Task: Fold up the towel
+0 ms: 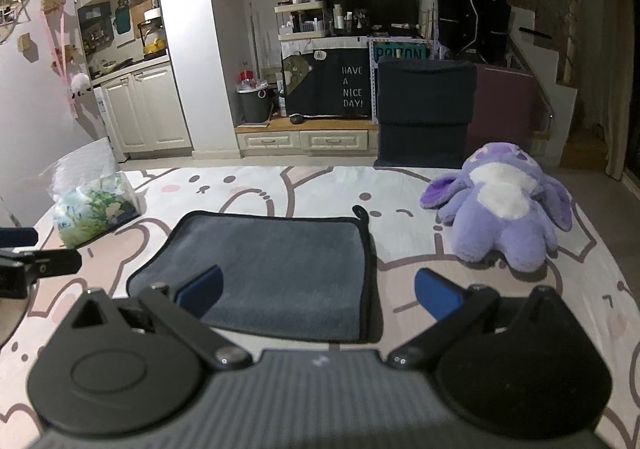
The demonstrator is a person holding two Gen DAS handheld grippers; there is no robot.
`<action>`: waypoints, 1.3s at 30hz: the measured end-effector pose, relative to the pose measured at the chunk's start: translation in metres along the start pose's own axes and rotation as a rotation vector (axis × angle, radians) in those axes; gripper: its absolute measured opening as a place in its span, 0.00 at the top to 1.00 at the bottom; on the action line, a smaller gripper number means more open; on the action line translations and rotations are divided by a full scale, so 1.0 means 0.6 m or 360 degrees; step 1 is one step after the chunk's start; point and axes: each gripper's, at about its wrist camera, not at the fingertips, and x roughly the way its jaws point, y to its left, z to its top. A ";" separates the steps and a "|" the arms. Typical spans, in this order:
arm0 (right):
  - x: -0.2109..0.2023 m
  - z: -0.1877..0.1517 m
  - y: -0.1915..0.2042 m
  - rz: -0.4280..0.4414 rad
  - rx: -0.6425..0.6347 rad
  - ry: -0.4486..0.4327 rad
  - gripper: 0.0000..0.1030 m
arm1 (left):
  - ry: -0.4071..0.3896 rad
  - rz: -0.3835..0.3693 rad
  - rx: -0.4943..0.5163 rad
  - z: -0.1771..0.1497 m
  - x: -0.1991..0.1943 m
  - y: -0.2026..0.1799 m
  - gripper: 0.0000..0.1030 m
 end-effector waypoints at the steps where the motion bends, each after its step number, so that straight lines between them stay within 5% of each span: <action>1: -0.005 -0.002 0.001 -0.0001 0.0000 -0.0003 0.00 | -0.0005 -0.0001 -0.0001 -0.002 -0.007 -0.001 0.00; 16: -0.090 -0.040 0.014 -0.0009 -0.0011 -0.0073 0.00 | -0.0076 0.0006 0.0012 -0.030 -0.088 -0.019 0.00; 23: -0.125 -0.059 0.026 0.0004 -0.0037 -0.0098 0.00 | -0.0038 -0.0085 -0.0062 -0.047 -0.120 -0.017 0.00; 39: -0.196 -0.110 0.046 0.0003 -0.0102 -0.0115 0.00 | -0.0089 -0.0066 0.0063 -0.094 -0.180 -0.038 0.00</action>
